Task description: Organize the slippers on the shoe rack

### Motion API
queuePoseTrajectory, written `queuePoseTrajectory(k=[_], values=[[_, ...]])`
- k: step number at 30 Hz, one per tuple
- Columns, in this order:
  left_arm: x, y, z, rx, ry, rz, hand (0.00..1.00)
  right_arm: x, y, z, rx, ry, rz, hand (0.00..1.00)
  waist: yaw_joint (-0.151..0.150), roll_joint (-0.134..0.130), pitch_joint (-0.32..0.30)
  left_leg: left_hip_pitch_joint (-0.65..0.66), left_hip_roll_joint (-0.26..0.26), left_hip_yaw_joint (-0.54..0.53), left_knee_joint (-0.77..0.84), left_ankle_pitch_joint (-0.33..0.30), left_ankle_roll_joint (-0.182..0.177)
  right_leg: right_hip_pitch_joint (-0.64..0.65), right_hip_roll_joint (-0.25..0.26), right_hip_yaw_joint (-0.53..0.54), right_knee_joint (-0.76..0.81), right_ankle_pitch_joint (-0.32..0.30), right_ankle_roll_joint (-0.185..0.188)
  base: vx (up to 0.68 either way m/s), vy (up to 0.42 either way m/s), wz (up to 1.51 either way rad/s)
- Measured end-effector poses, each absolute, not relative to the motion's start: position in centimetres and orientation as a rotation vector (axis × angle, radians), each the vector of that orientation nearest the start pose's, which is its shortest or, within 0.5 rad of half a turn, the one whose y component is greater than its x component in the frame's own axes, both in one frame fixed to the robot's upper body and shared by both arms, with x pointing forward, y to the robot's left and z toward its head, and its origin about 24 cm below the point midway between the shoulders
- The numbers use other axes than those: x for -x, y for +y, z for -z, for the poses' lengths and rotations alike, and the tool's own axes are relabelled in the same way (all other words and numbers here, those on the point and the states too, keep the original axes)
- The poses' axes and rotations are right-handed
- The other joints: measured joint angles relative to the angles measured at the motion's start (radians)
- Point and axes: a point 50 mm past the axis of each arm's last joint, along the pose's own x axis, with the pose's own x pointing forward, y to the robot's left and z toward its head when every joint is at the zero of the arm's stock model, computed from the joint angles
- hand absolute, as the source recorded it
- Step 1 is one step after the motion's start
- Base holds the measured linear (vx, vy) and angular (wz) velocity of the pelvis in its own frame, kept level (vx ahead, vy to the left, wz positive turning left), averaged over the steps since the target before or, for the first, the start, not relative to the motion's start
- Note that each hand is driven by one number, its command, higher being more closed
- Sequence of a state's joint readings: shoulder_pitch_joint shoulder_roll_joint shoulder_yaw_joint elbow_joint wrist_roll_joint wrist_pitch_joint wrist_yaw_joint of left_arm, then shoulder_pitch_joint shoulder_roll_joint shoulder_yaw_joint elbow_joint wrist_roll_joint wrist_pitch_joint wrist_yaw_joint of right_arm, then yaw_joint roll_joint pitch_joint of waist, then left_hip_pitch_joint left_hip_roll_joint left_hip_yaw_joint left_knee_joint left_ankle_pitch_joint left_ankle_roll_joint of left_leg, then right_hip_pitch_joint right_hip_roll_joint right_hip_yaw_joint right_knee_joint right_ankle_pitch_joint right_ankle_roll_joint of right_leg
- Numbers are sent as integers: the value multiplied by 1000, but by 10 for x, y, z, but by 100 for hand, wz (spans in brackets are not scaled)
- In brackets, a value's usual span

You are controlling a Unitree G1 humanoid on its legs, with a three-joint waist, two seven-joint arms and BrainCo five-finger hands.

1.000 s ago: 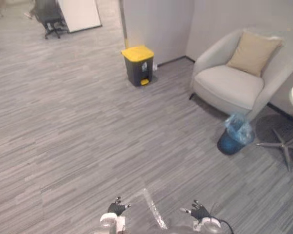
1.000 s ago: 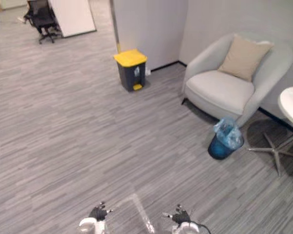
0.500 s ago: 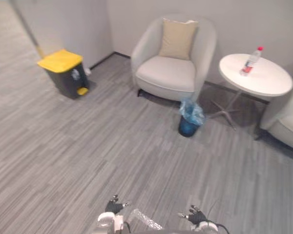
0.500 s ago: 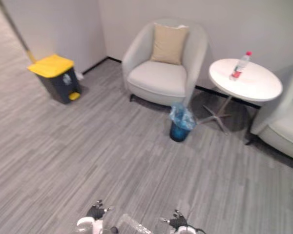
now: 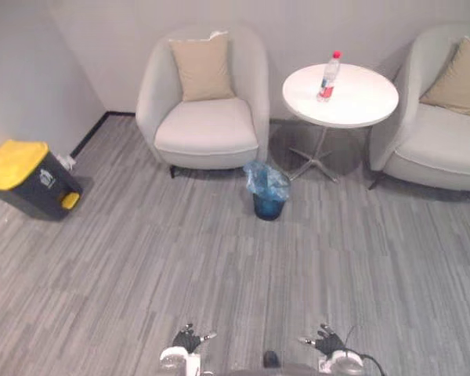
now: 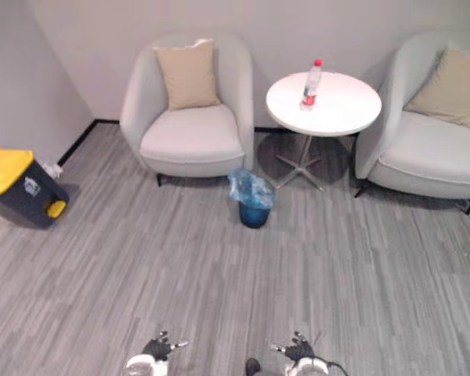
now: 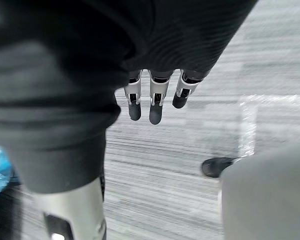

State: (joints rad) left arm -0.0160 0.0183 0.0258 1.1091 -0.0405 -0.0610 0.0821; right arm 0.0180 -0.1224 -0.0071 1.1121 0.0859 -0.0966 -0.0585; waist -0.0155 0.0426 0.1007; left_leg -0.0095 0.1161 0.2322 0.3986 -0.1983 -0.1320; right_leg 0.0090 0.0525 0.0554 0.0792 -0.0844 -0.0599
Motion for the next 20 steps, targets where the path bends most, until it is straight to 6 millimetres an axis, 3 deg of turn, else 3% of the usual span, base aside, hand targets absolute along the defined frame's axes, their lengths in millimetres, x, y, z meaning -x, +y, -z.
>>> queuePoseTrajectory(k=[2,4,6,8,9,10,11,12,14,20], values=[[-130,165,156,4,1011,-151,0,-115,-202,156,61,1025,179,0,12,0,8,-33,17,7,110,1,1,-1,3,27,29,-29,6,40,21,-45],[-129,167,155,8,1009,-160,0,-115,-201,156,56,1025,182,0,15,-11,13,-60,19,1,207,24,37,-1,6,87,61,-43,0,125,90,-68],[-129,165,155,5,1009,-152,0,-114,-200,156,23,1026,207,0,15,-21,14,-59,-40,-71,68,-73,68,12,-25,149,64,-43,8,186,118,-75],[-131,161,155,-12,1002,-122,0,-112,-202,157,-5,1032,237,0,16,-23,16,-44,-73,-145,-128,-41,64,12,-39,178,64,-45,24,143,129,-64],[-130,157,155,-20,1008,-101,0,-111,-207,157,0,1033,250,0,13,2,12,-30,-47,-166,-250,78,63,18,-16,191,66,-55,41,151,188,-53],[-133,156,155,-36,1008,-84,0,-111,-209,156,-9,1031,268,0,11,5,12,-21,-38,-160,-241,117,52,31,-13,202,62,-60,55,151,188,-41],[-133,158,155,-44,1009,-84,0,-109,-207,157,-13,1036,267,0,11,-4,3,-21,-42,-160,-250,116,52,27,-22,190,61,-59,66,179,196,-18],[-137,161,154,-62,995,-75,0,-106,-202,159,-23,1046,258,0,10,-34,-11,-10,-61,-152,-283,119,61,28,-41,179,56,-71,75,140,109,-7],[-133,167,154,-106,1005,-58,0,-102,-198,160,-41,1057,261,0,7,-55,-19,19,-81,-136,-329,128,73,28,-59,177,43,-75,80,133,104,-15],[-125,167,158,-122,1036,-40,0,-97,-203,161,-64,1064,303,0,7,-43,-28,63,-109,-137,-366,127,73,62,-87,147,21,-84,94,82,40,1]])
